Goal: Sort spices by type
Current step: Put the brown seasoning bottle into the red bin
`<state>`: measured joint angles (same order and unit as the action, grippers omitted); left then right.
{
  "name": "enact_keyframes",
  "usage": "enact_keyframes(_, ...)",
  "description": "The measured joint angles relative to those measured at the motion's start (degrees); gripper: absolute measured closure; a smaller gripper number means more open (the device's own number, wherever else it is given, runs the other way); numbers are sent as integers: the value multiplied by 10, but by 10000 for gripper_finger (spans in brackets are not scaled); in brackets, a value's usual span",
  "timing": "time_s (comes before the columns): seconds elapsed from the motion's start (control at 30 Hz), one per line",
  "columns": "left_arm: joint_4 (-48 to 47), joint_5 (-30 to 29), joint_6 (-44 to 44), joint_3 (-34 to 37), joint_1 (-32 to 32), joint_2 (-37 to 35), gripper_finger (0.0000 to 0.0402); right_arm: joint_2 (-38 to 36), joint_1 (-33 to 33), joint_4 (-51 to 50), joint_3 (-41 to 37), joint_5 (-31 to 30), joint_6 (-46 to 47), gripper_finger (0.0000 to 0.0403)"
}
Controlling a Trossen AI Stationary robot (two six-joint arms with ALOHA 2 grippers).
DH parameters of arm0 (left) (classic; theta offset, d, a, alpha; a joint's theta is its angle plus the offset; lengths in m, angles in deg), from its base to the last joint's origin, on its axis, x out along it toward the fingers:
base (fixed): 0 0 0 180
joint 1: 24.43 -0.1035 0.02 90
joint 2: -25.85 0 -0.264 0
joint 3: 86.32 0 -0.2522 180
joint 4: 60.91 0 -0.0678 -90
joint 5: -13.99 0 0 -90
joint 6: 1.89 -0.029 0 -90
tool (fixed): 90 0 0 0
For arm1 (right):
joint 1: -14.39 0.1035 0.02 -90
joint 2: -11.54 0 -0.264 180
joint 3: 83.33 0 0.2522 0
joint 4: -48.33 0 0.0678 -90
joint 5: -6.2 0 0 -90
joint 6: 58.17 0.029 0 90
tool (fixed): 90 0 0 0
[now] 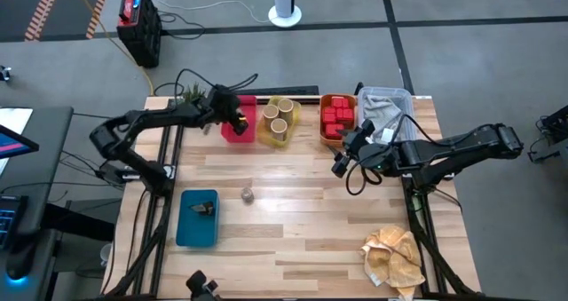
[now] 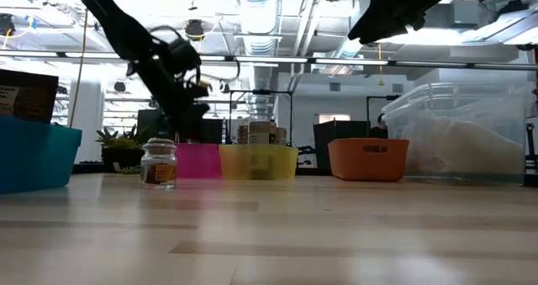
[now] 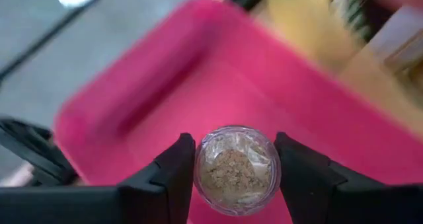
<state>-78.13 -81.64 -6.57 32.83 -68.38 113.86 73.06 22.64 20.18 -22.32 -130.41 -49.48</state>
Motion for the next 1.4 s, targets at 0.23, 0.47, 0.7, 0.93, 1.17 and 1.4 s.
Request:
enact_keyframes(0.23,-4,4,2,0,0,17,158,0,0,-1,0,0,-1,127)
enact_keyframes(0.47,-33,36,-42,-18,8,-91,139,0,0,-1,0,0,-1,127)
enact_keyframes(0.7,-171,170,-43,-23,118,-247,145,0,0,-1,0,0,-1,127)
enact_keyframes(0.93,-193,72,34,33,386,-314,147,0,-5,3,0,0,-1,127)
enact_keyframes(1.17,-182,-70,76,41,557,-273,148,0,-5,15,0,0,-1,127)
enact_keyframes(1.4,-151,-103,112,41,583,-179,148,0,-5,18,0,0,-1,127)
